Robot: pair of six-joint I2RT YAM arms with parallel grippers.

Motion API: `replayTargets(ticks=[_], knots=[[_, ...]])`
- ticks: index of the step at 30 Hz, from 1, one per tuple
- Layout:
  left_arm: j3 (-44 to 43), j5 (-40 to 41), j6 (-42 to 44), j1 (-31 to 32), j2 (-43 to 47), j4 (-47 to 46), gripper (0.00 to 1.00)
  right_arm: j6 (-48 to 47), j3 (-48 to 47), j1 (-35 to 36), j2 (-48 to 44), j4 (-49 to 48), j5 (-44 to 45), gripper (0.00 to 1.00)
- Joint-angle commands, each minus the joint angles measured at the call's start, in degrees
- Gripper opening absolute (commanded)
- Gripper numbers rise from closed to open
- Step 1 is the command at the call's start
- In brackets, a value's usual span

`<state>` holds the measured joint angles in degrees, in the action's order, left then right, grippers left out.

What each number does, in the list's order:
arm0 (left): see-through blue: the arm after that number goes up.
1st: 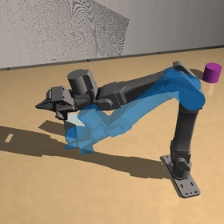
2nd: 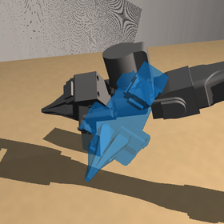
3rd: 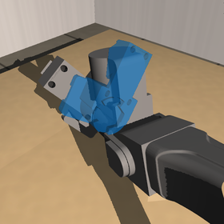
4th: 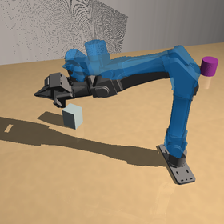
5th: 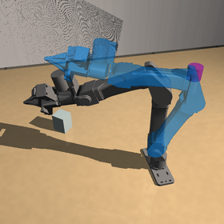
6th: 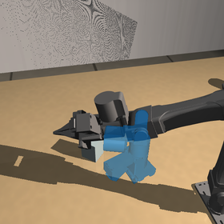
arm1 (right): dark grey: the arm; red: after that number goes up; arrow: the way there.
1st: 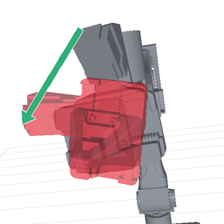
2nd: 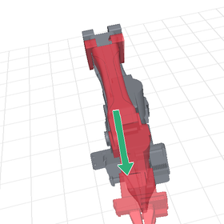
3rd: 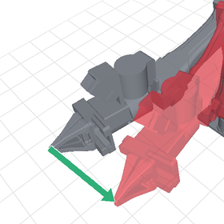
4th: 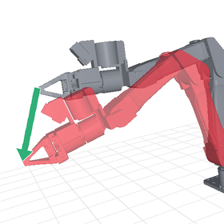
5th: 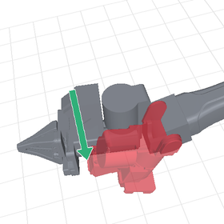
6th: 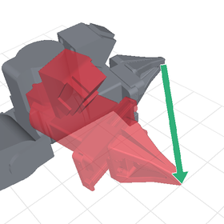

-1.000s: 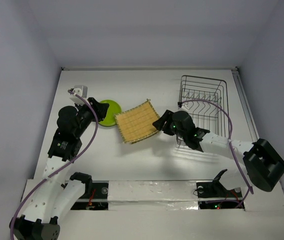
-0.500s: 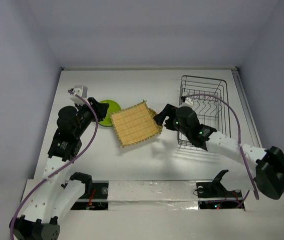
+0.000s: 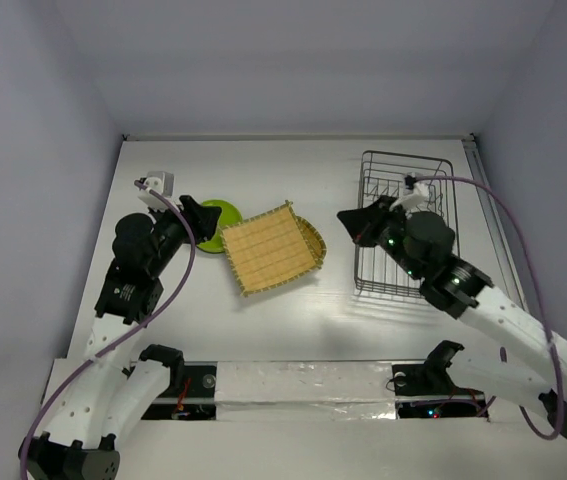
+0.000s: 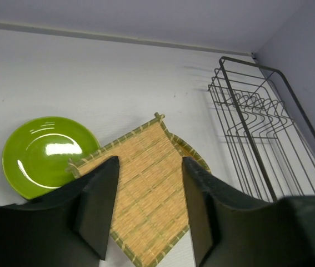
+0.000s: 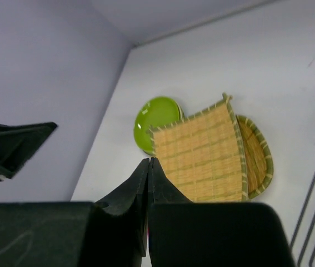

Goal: Unload the plates from the dish rack

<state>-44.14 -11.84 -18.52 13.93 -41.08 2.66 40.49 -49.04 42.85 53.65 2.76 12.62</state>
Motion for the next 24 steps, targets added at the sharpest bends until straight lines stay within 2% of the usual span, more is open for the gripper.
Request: replayTargets(ticks=[1, 3, 4, 6, 7, 9, 10, 12, 13, 16, 24], knots=[[0.6, -0.7, 0.1, 0.3, 1.8, -4.0, 0.46, -6.0, -3.9, 0.3, -10.5, 3.9, 7.7, 0.00], [0.9, -1.5, -0.1, 0.3, 2.7, -4.5, 0.53, -7.8, -4.0, 0.3, -14.6, 5.6, 10.0, 0.07], [1.1, -1.7, -0.4, 0.3, 3.4, -5.2, 0.60, -8.3, -4.0, 0.3, -18.6, 7.0, 12.4, 0.18], [0.9, -2.0, -0.9, 0.3, 3.8, -5.6, 0.66, -9.7, -3.8, 0.3, -22.6, 8.0, 14.6, 0.34], [0.5, -2.1, -1.6, 0.3, 4.0, -5.6, 0.70, -10.2, -3.6, 0.3, -24.6, 8.6, 16.5, 0.54], [-0.9, -2.6, -2.2, 0.3, 4.3, -5.6, 0.73, -11.1, -3.5, 0.3, -29.8, 9.6, 18.7, 0.71], [-1.6, -2.8, -2.8, 0.3, 4.4, -5.5, 0.74, -11.5, -3.5, 0.3, -31.3, 10.6, 20.9, 0.85], [-3.7, -3.1, -3.7, 0.3, 4.8, -5.2, 0.76, -12.3, -3.5, 0.3, -35.0, 11.5, 22.9, 0.98], [-4.5, -3.3, -4.2, 0.3, 5.0, -5.2, 0.80, -12.5, -3.4, 0.3, -36.0, 11.8, 24.3, 1.00], [-7.1, -3.5, -5.1, 0.3, 5.7, -4.7, 0.83, -12.7, -2.0, 0.3, -39.7, 11.4, 25.2, 1.00], [-11.3, -1.4, -5.4, 0.3, 7.2, -0.1, 0.84, -12.6, 1.6, 0.3, -43.4, 9.7, 22.5, 0.99]])
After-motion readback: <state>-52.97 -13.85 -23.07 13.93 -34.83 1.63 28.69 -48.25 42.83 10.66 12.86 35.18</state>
